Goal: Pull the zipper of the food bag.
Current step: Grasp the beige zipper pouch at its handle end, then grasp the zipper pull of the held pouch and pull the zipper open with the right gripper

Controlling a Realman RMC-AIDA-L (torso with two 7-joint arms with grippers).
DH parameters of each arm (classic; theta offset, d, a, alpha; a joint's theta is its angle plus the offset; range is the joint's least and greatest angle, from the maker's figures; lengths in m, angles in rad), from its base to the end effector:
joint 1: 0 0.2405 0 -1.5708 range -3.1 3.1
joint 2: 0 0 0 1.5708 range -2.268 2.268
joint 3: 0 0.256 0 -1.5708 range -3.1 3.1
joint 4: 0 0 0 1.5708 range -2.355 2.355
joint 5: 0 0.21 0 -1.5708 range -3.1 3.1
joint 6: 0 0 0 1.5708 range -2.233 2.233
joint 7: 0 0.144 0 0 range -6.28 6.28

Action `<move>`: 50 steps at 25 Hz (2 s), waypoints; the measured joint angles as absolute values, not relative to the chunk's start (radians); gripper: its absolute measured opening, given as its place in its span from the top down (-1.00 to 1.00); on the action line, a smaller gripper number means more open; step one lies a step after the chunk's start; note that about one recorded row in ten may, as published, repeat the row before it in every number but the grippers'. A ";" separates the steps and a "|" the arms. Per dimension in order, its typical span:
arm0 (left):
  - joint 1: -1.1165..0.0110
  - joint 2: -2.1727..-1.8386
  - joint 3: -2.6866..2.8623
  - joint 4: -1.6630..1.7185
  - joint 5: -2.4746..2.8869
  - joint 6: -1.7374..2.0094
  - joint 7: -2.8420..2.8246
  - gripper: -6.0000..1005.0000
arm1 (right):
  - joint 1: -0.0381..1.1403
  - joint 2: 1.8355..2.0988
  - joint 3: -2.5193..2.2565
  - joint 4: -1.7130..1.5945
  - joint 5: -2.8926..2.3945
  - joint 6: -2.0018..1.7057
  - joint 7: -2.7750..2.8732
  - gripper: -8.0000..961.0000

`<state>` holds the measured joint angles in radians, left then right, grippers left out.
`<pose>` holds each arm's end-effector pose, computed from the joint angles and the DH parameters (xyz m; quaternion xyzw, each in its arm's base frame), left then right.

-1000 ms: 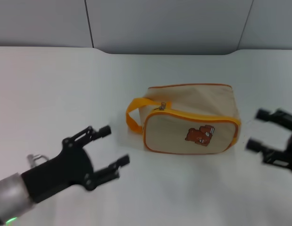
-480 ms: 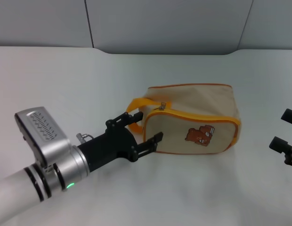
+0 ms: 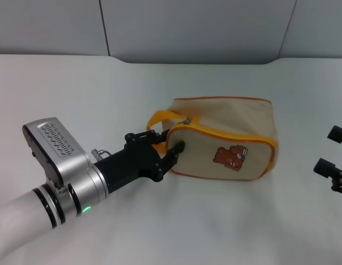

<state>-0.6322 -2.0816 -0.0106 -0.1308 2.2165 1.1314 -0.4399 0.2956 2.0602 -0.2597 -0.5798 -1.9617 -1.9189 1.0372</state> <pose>-0.2558 0.3179 -0.1089 -0.9061 -0.1452 -0.2754 0.2865 0.3201 0.2360 0.0536 -0.8698 0.1687 0.3907 0.2497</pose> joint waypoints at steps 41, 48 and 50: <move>-0.683 -2.075 -0.040 -0.002 2.225 1.470 -0.299 0.76 | 0.526 2.092 -0.253 0.280 -1.483 -1.463 -0.632 -0.56; -0.685 -2.078 -0.048 -0.006 2.224 1.470 -0.287 0.77 | 0.551 2.092 -0.249 0.307 -1.523 -1.441 -0.635 -0.54; -0.687 -2.078 -0.054 -0.007 2.224 1.468 -0.285 0.78 | 0.556 2.092 -0.249 0.314 -1.523 -1.440 -0.635 -0.54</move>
<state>-0.6867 -2.0785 -0.0536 -0.0070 2.2242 1.4683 -0.2853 0.5561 2.0923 -0.2488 0.3136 -1.5233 -1.4397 -0.6348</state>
